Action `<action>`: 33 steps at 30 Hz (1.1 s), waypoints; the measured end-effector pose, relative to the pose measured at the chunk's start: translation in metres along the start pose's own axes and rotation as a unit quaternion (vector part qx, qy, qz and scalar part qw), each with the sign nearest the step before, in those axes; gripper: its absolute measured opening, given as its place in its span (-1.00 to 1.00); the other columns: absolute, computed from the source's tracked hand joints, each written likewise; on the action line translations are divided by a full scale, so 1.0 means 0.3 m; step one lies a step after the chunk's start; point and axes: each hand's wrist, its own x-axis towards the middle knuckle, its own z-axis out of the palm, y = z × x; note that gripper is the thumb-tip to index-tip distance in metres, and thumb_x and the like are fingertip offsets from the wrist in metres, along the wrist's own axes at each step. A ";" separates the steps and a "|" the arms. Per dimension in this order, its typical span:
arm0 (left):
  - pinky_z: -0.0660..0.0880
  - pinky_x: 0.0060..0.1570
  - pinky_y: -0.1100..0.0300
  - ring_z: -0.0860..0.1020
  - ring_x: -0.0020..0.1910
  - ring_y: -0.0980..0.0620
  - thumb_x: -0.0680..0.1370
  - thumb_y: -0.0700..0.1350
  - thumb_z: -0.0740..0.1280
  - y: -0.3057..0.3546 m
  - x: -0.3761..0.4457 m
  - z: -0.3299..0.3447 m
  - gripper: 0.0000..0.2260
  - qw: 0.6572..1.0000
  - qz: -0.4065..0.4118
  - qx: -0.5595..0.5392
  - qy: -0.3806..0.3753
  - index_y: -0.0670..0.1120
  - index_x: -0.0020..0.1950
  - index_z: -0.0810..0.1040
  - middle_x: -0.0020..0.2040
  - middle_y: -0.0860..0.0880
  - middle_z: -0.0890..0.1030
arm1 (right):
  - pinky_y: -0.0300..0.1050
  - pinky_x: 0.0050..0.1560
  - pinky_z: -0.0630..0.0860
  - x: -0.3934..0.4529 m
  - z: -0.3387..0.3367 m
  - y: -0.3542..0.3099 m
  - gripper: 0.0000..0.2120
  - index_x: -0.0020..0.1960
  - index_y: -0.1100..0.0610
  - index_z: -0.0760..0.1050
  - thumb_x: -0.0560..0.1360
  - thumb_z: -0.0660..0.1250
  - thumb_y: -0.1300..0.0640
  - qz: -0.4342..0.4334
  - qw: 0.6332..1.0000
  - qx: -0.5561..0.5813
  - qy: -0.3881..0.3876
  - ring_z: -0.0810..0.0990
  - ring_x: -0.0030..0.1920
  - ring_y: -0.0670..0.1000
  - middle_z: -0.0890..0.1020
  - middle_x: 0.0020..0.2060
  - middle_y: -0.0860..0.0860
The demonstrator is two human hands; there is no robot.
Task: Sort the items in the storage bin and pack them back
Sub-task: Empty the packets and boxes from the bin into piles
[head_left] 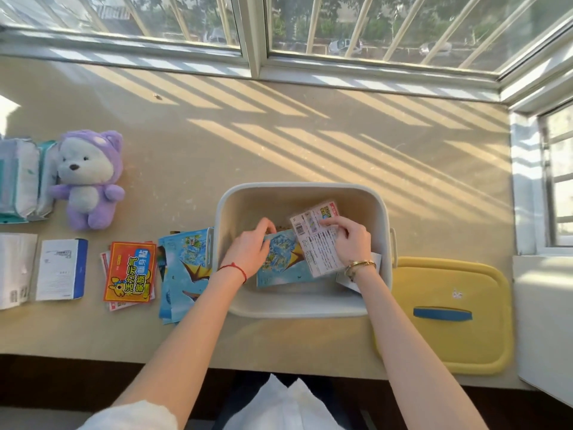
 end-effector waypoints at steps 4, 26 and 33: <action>0.33 -0.42 0.29 0.45 -0.40 0.18 0.61 -0.24 0.13 0.030 -0.105 -0.052 -0.66 0.998 0.034 -0.050 0.023 0.15 0.26 0.39 -0.20 0.05 0.57 | -0.34 -0.54 0.22 -0.091 -0.064 -0.021 -0.60 0.01 -0.01 0.68 0.55 0.15 0.37 0.035 0.995 0.091 0.004 0.27 -0.56 -0.15 0.71 -0.11 -0.03; 0.37 -0.36 0.47 0.47 -0.31 0.28 0.61 -0.34 0.16 0.170 -0.720 -0.204 -0.65 0.899 0.049 -0.338 0.275 -0.03 0.27 0.56 0.23 0.03 0.53 | -0.15 -0.08 0.63 -0.561 -0.342 -0.273 -0.67 0.22 0.15 0.53 0.53 0.24 0.42 -0.093 0.939 0.314 -0.107 0.66 0.04 -0.05 0.63 0.13 -0.01; 0.41 -0.27 0.36 0.48 -0.18 0.14 0.61 -0.32 0.18 0.080 -0.876 -0.261 -0.61 0.858 0.029 -0.380 0.345 0.10 0.23 0.58 0.22 0.20 0.55 | -0.13 -0.08 0.63 -0.632 -0.295 -0.362 -0.66 0.24 0.15 0.54 0.54 0.25 0.40 -0.128 0.929 0.308 -0.157 0.66 0.09 0.02 0.63 0.16 0.02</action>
